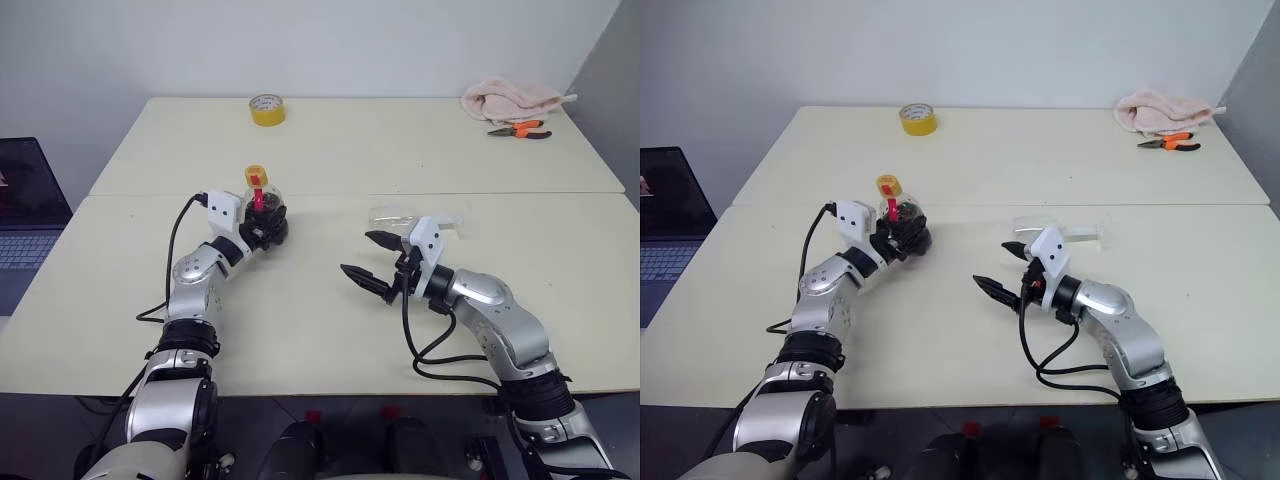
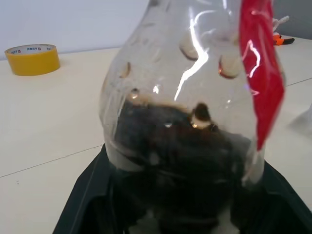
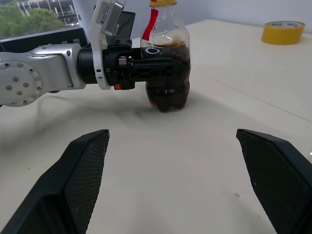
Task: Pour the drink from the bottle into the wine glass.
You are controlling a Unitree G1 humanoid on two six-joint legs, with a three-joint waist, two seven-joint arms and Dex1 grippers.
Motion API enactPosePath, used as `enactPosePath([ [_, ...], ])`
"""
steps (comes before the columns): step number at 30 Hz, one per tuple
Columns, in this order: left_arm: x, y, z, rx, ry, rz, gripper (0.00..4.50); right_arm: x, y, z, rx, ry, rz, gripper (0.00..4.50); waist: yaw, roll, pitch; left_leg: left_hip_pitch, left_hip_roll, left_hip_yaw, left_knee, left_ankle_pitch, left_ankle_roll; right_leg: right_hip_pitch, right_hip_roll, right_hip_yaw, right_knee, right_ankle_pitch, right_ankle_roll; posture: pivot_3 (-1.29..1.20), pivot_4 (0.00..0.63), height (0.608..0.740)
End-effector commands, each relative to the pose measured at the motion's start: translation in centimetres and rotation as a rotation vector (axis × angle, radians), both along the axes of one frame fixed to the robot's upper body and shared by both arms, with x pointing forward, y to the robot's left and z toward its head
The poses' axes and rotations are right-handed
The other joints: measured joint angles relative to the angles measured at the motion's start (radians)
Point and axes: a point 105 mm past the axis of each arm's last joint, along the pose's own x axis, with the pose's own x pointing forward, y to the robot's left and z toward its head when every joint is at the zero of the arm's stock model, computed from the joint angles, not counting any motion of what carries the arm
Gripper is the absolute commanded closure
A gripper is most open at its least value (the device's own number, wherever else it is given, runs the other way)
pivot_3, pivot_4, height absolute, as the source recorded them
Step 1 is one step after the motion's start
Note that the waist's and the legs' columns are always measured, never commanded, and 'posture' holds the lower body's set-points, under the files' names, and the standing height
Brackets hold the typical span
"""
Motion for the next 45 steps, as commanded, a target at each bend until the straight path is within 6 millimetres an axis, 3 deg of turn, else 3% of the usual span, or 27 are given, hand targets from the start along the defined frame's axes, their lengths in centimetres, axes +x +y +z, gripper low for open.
enactPosePath([
  [1, -0.4, -1.5, 2.0, -0.012, -0.07, -0.043, 2.29, 0.9, -0.2, 4.9, 0.074, -0.139, -0.061, 0.0, -0.001, 0.0, 0.0, 0.0, 0.0, 0.0, 0.0, 0.0, 0.0, 0.0, 0.0, 0.0, 0.0, 0.0, 0.0, 0.0, 0.15, 0.74],
  [4, -1.1, -3.5, 1.5, 0.015, -0.07, -0.081, 2.29, 3.7, -1.0, 5.6, -0.016, -0.188, -0.269, 0.0, 0.0, 0.0, 0.0, 0.0, 0.0, 0.0, 0.0, 0.0, 0.0, -0.001, 0.0, 0.0, 0.001, 0.0, 0.0, 0.0, 0.15, 0.74],
  [6, -1.7, -4.9, 1.2, 0.009, -0.072, -0.091, 2.29, 4.4, -0.9, 6.3, -0.044, -0.191, -0.318, 0.0, 0.002, -0.001, 0.0, 0.0, 0.0, -0.001, 0.0, 0.0, 0.0, -0.001, 0.0, 0.0, 0.001, 0.0, 0.0, 0.0, 0.15, 0.74],
  [10, -3.0, -7.2, 0.9, -0.003, -0.078, -0.094, 2.33, 4.0, 0.2, 8.3, 0.004, -0.187, -0.293, 0.0, -0.001, -0.001, 0.0, -0.001, 0.0, 0.0, 0.0, 0.0, 0.0, -0.001, 0.0, 0.001, 0.001, 0.0, 0.0, 0.0, 0.15, 0.74],
  [17, -4.7, -9.7, 0.6, -0.002, -0.078, -0.071, 2.43, 3.0, 2.1, 8.8, -0.023, -0.123, -0.234, 0.0, 0.0, -0.001, 0.0, -0.001, 0.0, 0.001, 0.0, 0.0, 0.0, -0.002, 0.0, 0.001, 0.002, 0.0, 0.0, 0.0, 0.15, 0.74],
  [22, -5.3, -10.8, 0.4, -0.009, -0.053, -0.074, 2.45, 1.7, 3.4, 9.7, -0.015, -0.081, -0.142, 0.0, 0.001, -0.001, 0.0, -0.001, 0.0, 0.001, 0.0, 0.0, 0.0, -0.002, 0.0, 0.002, 0.002, 0.0, 0.0, 0.0, 0.15, 0.74],
  [45, -6.0, -13.0, -0.1, 0.034, -0.039, -0.13, 2.45, 2.3, 4.0, 8.5, -0.072, 0.0, -0.17, 0.0, 0.002, -0.001, 0.0, -0.001, 0.0, 0.001, 0.0, 0.0, 0.0, -0.001, 0.0, 0.001, 0.001, 0.0, 0.0, 0.0, 0.15, 0.74],
])
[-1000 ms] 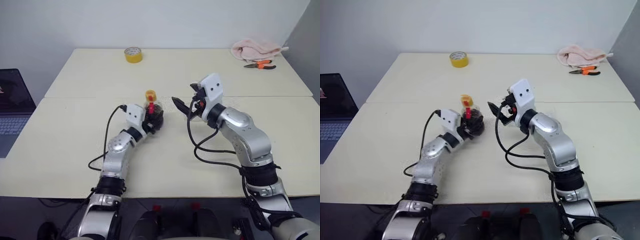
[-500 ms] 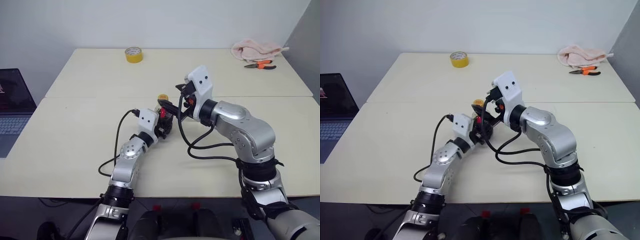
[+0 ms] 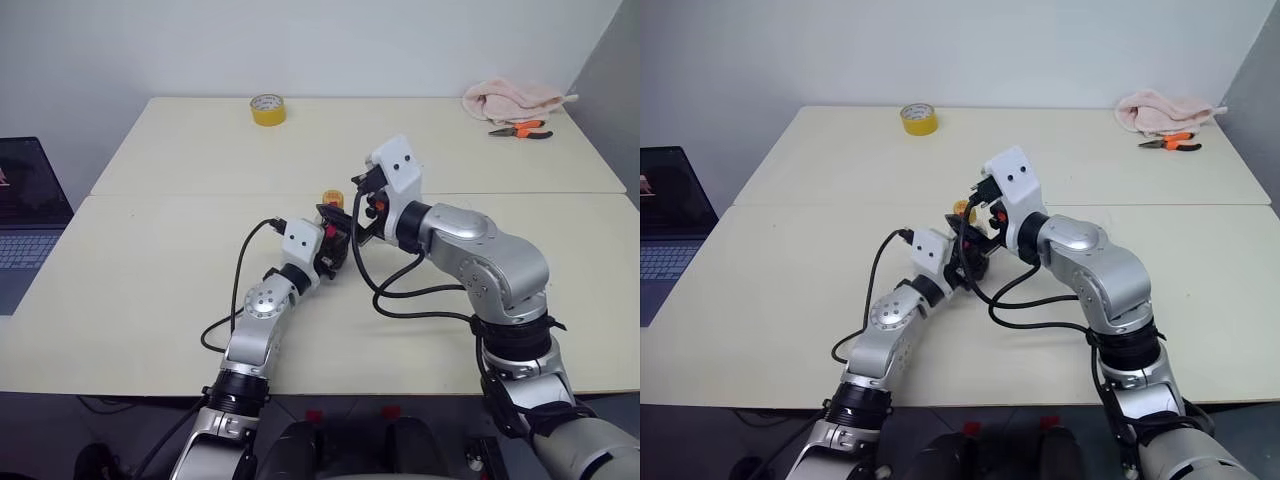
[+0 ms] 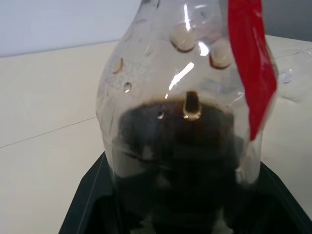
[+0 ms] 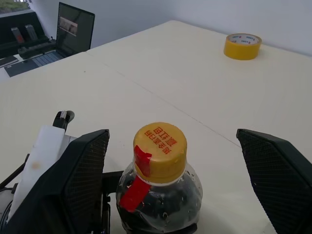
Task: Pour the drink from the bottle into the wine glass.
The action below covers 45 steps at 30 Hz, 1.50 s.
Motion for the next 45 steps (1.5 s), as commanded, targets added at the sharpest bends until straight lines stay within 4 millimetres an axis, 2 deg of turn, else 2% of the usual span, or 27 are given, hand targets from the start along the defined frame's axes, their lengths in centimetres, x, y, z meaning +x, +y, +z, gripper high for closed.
enactPosePath([
  [1, -0.6, -1.3, 1.1, -0.008, -0.04, -0.047, 2.45, -0.2, 0.5, 1.1, 0.017, -0.035, 0.009, 0.0, 0.0, 0.0, 0.0, 0.0, 0.0, 0.0, 0.0, 0.0, 0.0, 0.0, 0.0, 0.0, 0.0, 0.0, 0.0, 0.0, 0.15, 0.74],
  [10, -0.8, -1.6, 1.1, -0.013, -0.039, -0.054, 2.52, 0.2, 0.5, 0.3, 0.008, -0.011, -0.007, 0.0, 0.0, 0.0, 0.0, 0.0, 0.0, 0.0, 0.0, 0.0, 0.0, 0.0, 0.0, 0.0, 0.0, 0.0, 0.0, 0.0, 0.15, 0.74],
  [13, -0.8, -1.6, 1.1, -0.015, -0.039, -0.055, 2.52, 0.2, 0.6, 0.4, 0.008, -0.012, -0.007, 0.62, 0.0, 0.0, 0.0, 0.0, 0.0, 0.0, 0.0, 0.0, 0.0, 0.0, 0.0, 0.0, 0.0, 0.0, 0.0, 0.0, 0.15, 0.74],
  [18, -0.8, -1.6, 1.1, -0.016, -0.038, -0.054, 2.52, 0.2, 0.7, 0.7, 0.009, -0.021, -0.003, 2.42, 0.0, 0.0, 0.0, 0.0, 0.0, 0.0, 0.0, 0.0, 0.0, 0.0, 0.0, 0.0, 0.0, 0.0, 0.0, 0.0, 0.15, 0.74],
  [32, -0.5, -1.2, 1.0, -0.013, -0.033, -0.042, 2.53, 0.1, 1.0, 1.5, 0.061, -0.01, 0.022, 2.43, 0.0, 0.0, 0.0, 0.0, 0.0, 0.0, 0.0, 0.0, 0.0, 0.0, 0.0, 0.0, 0.0, 0.0, 0.0, 0.0, 0.15, 0.74],
  [44, -0.5, -1.2, 0.9, -0.017, -0.03, -0.036, 2.56, 0.2, 0.9, 1.5, 0.068, 0.007, 0.024, 2.43, 0.0, 0.0, 0.0, 0.0, 0.0, 0.0, 0.0, 0.0, 0.0, 0.0, 0.0, 0.0, 0.0, 0.0, 0.0, 0.0, 0.15, 0.74],
  [45, -0.5, -1.2, 0.9, -0.016, -0.03, -0.036, 2.56, 0.2, 0.9, 1.4, 0.063, 0.006, 0.021, 2.6, 0.0, 0.0, 0.0, 0.0, 0.0, 0.0, 0.0, 0.0, 0.0, 0.0, 0.0, 0.0, 0.0, 0.0, 0.0, 0.0, 0.15, 0.74],
])
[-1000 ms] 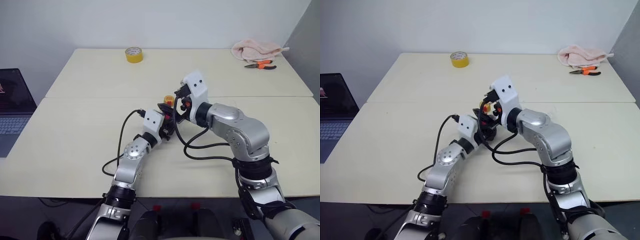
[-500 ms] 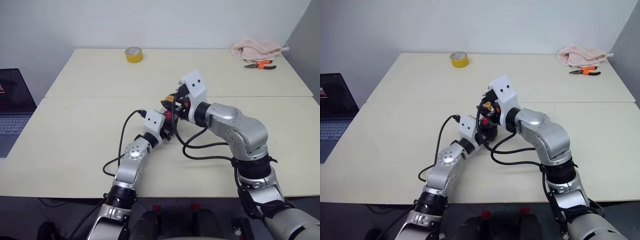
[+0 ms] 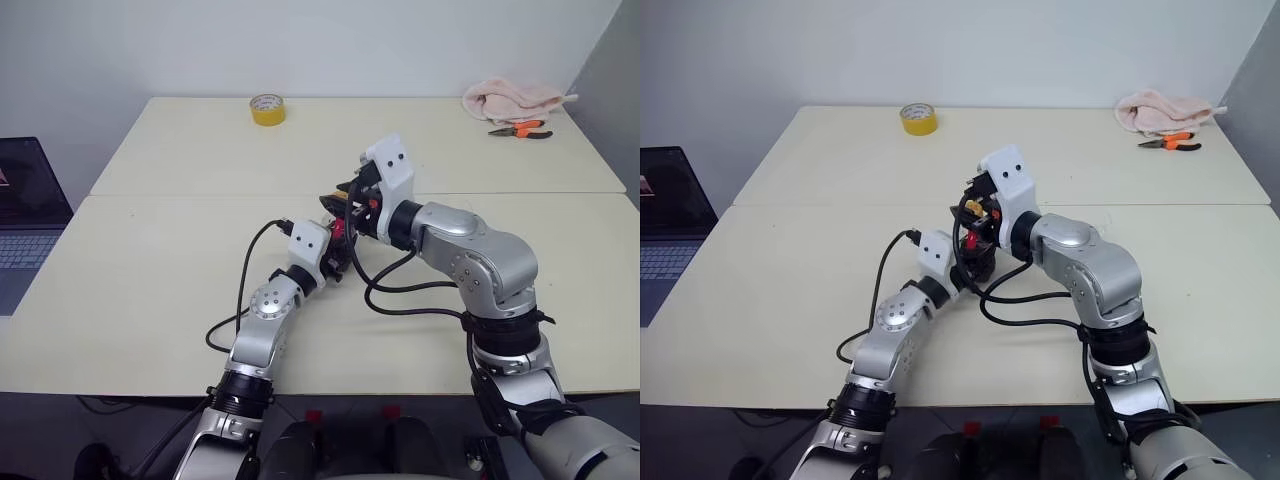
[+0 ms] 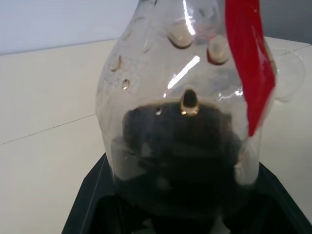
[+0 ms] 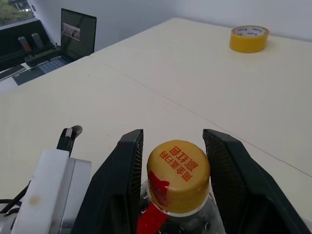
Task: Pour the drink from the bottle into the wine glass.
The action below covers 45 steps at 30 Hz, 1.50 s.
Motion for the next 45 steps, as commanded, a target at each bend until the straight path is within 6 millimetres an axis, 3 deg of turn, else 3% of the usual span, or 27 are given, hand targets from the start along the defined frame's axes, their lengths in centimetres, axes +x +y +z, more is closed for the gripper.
enactPosePath([
  [1, -0.3, -0.5, 0.9, -0.01, -0.036, -0.017, 2.56, -0.2, 0.2, 1.7, 0.019, -0.053, 0.014, 2.82, 0.0, 0.0, 0.0, 0.0, 0.0, 0.0, 0.0, 0.0, 0.0, 0.0, 0.0, 0.0, 0.0, 0.0, 0.0, 0.0, 0.15, 0.74],
  [3, -0.3, -0.5, 0.9, -0.01, -0.035, -0.016, 2.56, -0.2, 0.2, 1.6, 0.019, -0.052, 0.013, 3.23, 0.0, 0.0, 0.0, 0.0, 0.0, 0.0, 0.0, 0.0, 0.0, 0.0, 0.0, 0.0, 0.0, 0.0, 0.0, 0.0, 0.15, 0.74],
  [12, -0.4, -0.4, 0.8, -0.01, -0.029, -0.025, 3.15, -0.2, 0.0, 1.9, 0.023, -0.068, 0.032, 3.22, 0.0, 0.0, 0.0, 0.0, 0.0, 0.0, 0.0, 0.0, 0.0, 0.0, 0.0, 0.0, 0.0, 0.0, 0.0, 0.0, 0.15, 0.74],
  [17, -2.0, -1.1, 1.1, -0.004, -0.009, -0.165, 3.27, -1.3, -0.6, 3.4, -0.02, -0.19, 0.24, 3.22, -0.001, 0.0, 0.0, -0.001, 0.0, 0.0, 0.0, 0.0, 0.0, 0.0, 0.0, 0.0, -0.001, 0.0, 0.0, 0.0, 0.15, 0.74],
  [24, -3.3, -0.5, 1.5, 0.017, 0.014, -0.266, 3.37, -2.0, -1.3, 4.1, -0.063, -0.277, 0.472, 3.22, -0.005, 0.0, 0.0, -0.001, 0.001, 0.0, -0.001, 0.0, 0.0, -0.001, 0.001, -0.001, -0.001, 0.0, 0.0, 0.0, 0.15, 0.74],
  [27, -3.6, 0.1, 1.0, 0.049, 0.043, -0.278, 3.37, -3.5, -1.2, 3.1, -0.103, -0.267, 0.647, 3.22, -0.003, 0.0, 0.001, -0.002, 0.001, 0.0, -0.001, 0.0, 0.0, -0.001, 0.001, -0.001, -0.002, 0.0, 0.0, 0.0, 0.15, 0.74],
  [37, -4.2, 0.3, 1.0, 0.057, 0.061, -0.299, 3.48, -6.1, -1.9, 1.0, -0.171, -0.264, 0.938, 3.22, 0.0, 0.0, 0.001, -0.003, 0.001, -0.001, 0.001, 0.0, 0.0, 0.0, 0.0, -0.002, -0.003, 0.0, 0.0, 0.0, 0.15, 0.74],
  [45, -3.9, 0.2, 1.0, 0.063, 0.06, -0.29, 3.58, -5.0, -1.1, 1.5, -0.141, -0.243, 0.874, 3.22, 0.0, 0.0, 0.001, -0.003, 0.001, -0.001, 0.0, 0.0, 0.0, 0.0, 0.0, -0.002, -0.003, 0.0, 0.0, 0.0, 0.15, 0.74],
])
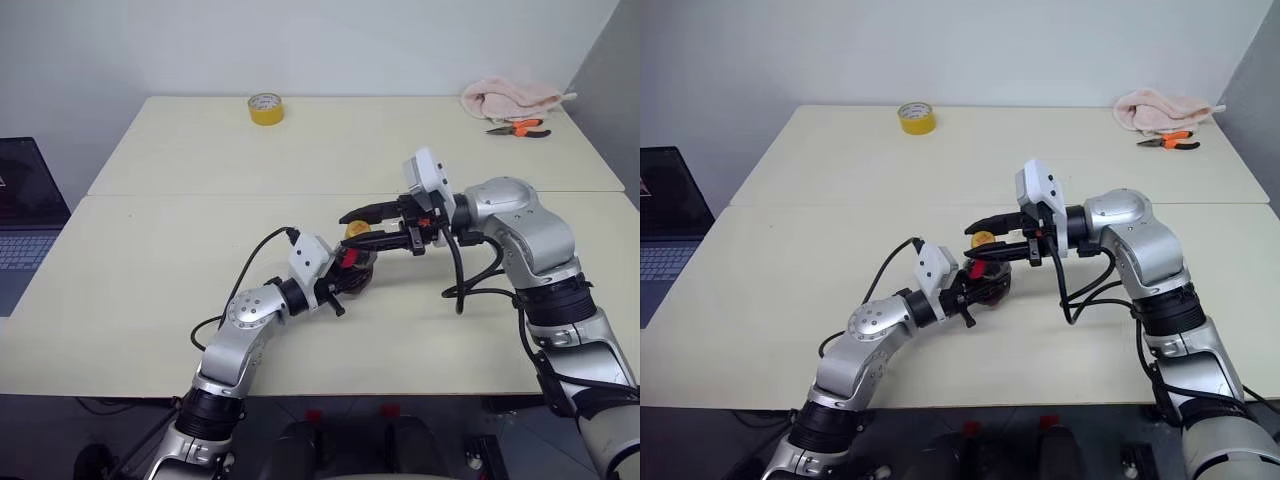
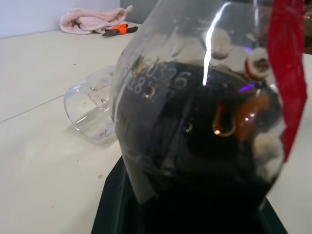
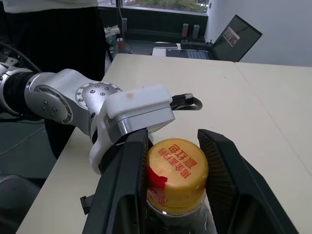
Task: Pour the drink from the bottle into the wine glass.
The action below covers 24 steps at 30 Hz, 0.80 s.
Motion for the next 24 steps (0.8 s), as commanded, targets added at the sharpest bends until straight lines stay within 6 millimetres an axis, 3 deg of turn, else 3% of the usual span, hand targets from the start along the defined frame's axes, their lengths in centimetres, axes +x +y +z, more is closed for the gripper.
enactPosePath([
  [1, 0.9, 0.8, 0.4, -0.005, -0.008, 0.064, 3.6, -1.4, 1.6, 1.6, 0.026, -0.038, 0.089, 2.87, 0.0, 0.0, 0.0, 0.0, 0.0, 0.0, 0.0, 0.0, 0.0, 0.0, 0.0, 0.0, 0.0, 0.0, 0.0, 0.0, 0.15, 0.74],
  [9, 0.9, 0.7, 0.3, -0.005, -0.002, 0.067, 3.63, -1.0, 1.4, 2.4, 0.06, -0.051, 0.035, 0.01, 0.0, 0.0, 0.0, -0.001, 0.0, 0.0, 0.0, 0.0, 0.0, 0.0, 0.0, 0.0, 0.0, 0.0, 0.0, 0.0, 0.15, 0.74],
  [20, 1.5, 1.0, 0.4, -0.007, -0.017, 0.117, 3.64, 1.4, -0.9, 6.5, 0.272, -0.076, -0.292, 0.0, 0.0, 0.0, 0.0, -0.001, 0.0, 0.0, 0.0, 0.0, 0.0, -0.001, 0.0, 0.0, 0.001, 0.0, 0.0, 0.0, 0.15, 0.74],
  [23, 1.8, 1.0, 0.7, -0.02, -0.035, 0.144, 3.64, 0.8, -0.5, 7.0, 0.307, -0.047, -0.332, 0.0, 0.0, 0.0, 0.0, -0.001, 0.0, 0.0, 0.0, 0.0, 0.0, -0.001, 0.0, 0.0, 0.001, 0.0, 0.0, 0.0, 0.15, 0.74],
  [24, 2.2, 1.1, 0.9, -0.032, -0.05, 0.171, 3.64, 0.1, 0.6, 6.6, 0.299, -0.032, -0.346, 0.0, -0.001, 0.0, 0.0, -0.001, 0.0, 0.0, 0.0, 0.0, 0.0, -0.002, 0.0, 0.0, 0.001, 0.0, 0.0, 0.0, 0.15, 0.74],
])
